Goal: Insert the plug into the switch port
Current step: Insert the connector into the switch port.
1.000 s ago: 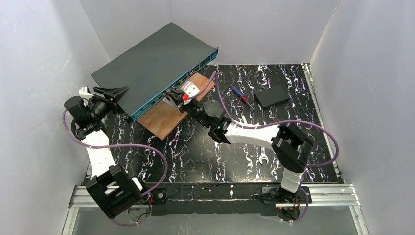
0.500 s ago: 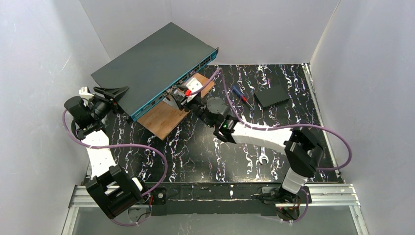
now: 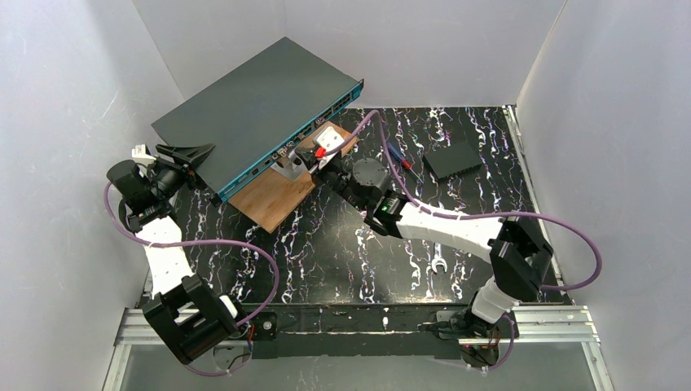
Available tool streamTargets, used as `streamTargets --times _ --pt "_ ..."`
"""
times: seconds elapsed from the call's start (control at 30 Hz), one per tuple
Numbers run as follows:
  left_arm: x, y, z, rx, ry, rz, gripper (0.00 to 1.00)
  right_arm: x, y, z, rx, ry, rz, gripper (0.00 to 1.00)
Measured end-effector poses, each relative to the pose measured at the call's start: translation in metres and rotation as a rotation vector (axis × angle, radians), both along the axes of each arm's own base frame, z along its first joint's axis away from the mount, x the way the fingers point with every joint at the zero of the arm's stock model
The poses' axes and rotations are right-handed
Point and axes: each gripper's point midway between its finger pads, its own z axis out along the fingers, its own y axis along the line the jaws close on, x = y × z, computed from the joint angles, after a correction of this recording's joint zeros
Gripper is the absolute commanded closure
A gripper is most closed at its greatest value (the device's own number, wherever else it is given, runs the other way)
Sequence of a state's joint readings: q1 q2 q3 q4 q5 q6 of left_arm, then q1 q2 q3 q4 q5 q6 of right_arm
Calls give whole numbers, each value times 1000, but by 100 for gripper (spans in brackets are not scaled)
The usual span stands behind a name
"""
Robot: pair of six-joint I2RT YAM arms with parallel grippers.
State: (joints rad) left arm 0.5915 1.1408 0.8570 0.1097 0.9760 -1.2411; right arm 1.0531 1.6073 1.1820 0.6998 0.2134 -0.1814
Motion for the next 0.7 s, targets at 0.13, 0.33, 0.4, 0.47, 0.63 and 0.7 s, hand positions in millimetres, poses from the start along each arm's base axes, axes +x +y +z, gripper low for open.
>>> streamTargets --times 0.13,0.33,0.4,0.47,0.63,0.7 --pt "0 0 0 0 0 0 100 -5 8 -11 -27 17 45 99" --pt "0 0 0 0 -1 0 100 -9 20 -25 -59 45 101 99" --pt "0 0 0 1 0 0 100 -10 22 -26 -60 46 109 99" --pt "0 0 0 0 0 0 100 -9 24 -27 -61 47 112 99" --pt "0 0 0 1 0 0 100 -7 27 -28 -52 45 109 99" --pt "0 0 0 1 -1 0 100 -7 28 -28 -47 43 107 99"
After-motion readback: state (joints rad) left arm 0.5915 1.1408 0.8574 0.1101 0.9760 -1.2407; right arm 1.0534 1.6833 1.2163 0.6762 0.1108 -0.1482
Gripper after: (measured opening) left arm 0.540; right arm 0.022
